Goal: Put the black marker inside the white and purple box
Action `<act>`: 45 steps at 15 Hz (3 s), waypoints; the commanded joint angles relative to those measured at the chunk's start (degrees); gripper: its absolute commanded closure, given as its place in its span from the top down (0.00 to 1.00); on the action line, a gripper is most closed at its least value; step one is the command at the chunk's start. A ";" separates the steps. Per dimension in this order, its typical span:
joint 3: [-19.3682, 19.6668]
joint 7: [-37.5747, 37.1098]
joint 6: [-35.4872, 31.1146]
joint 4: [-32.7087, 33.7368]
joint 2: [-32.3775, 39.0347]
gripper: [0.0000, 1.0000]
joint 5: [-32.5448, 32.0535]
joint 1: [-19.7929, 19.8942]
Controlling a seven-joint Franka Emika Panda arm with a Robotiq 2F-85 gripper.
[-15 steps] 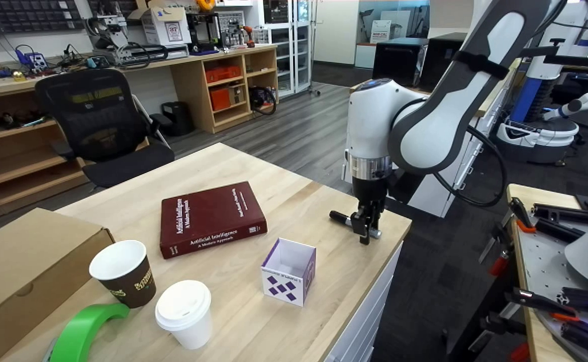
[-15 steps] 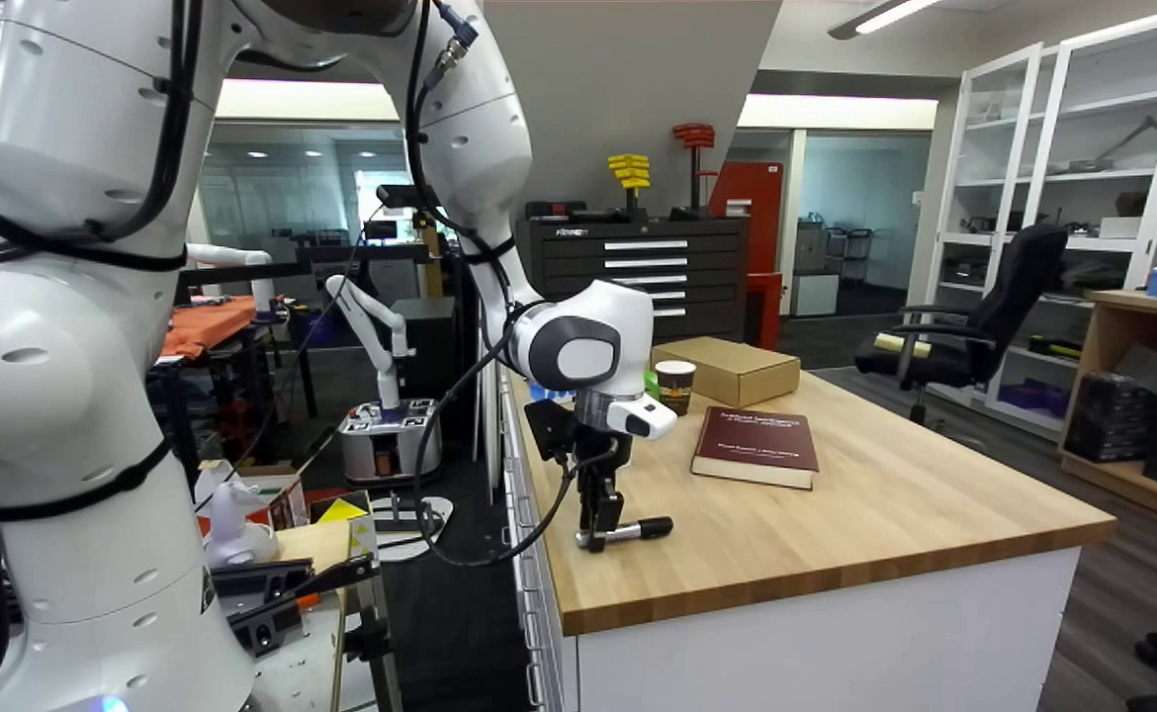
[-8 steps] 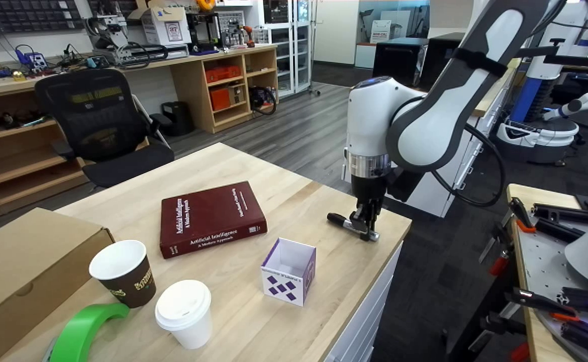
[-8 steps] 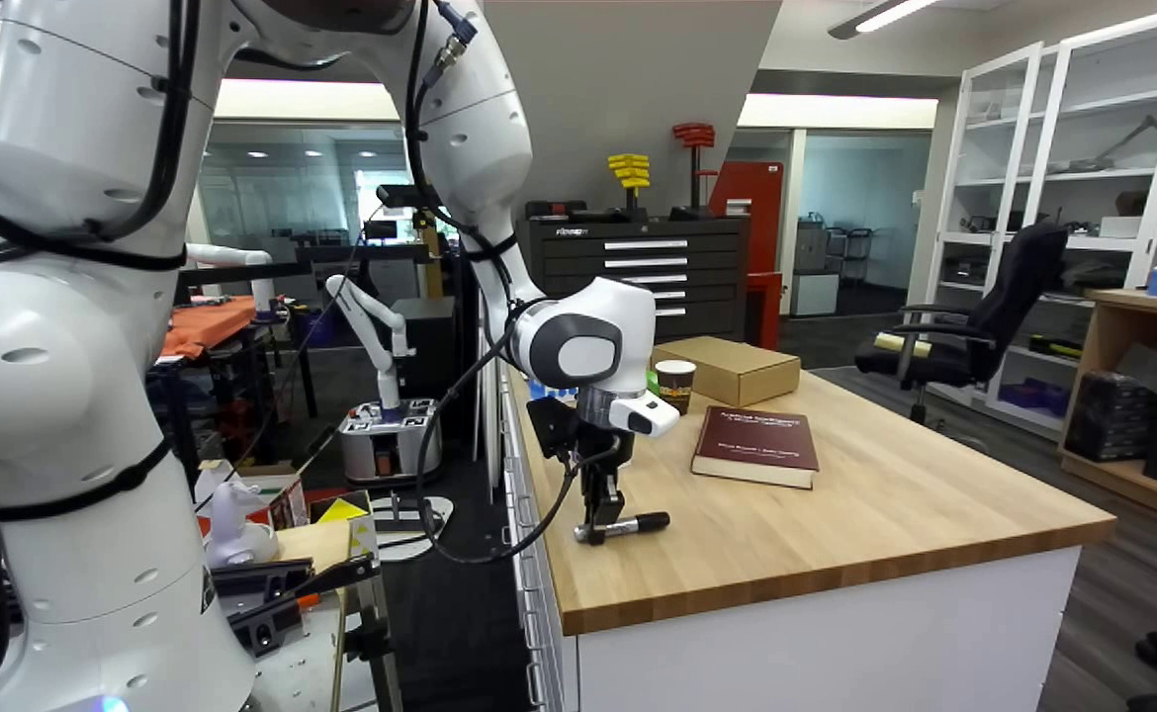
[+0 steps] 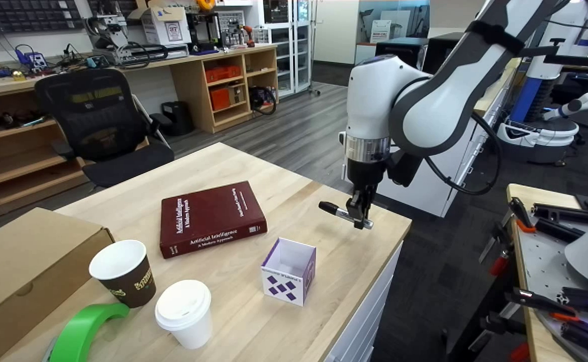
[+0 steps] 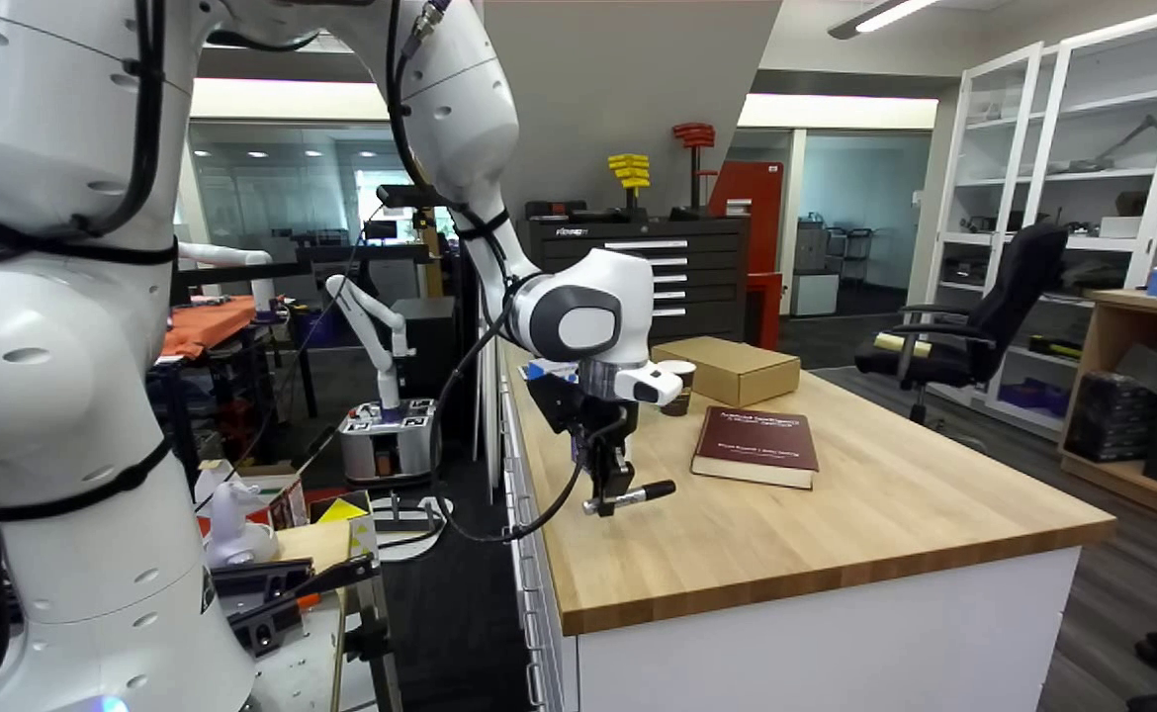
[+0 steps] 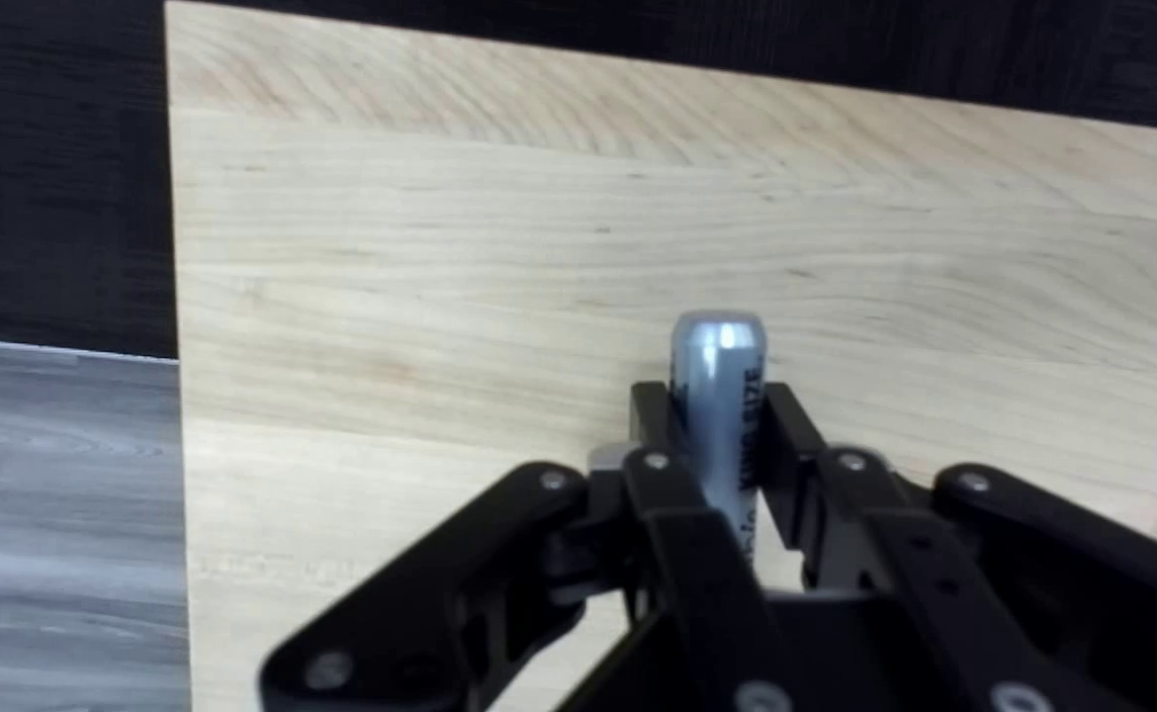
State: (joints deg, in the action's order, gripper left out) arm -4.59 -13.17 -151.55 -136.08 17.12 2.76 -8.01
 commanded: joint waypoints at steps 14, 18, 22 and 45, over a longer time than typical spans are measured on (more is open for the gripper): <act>-6.02 16.66 33.92 11.91 -8.07 0.06 -7.59 -2.99; -7.43 18.80 41.69 16.68 -6.50 0.06 -10.94 -4.62; -8.56 19.05 47.25 22.04 -3.41 0.06 -15.00 -6.67; -8.20 23.01 70.92 55.23 23.74 0.06 -29.81 -17.85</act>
State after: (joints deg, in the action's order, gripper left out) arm -13.43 7.51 -84.81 -86.48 37.17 -25.37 -23.98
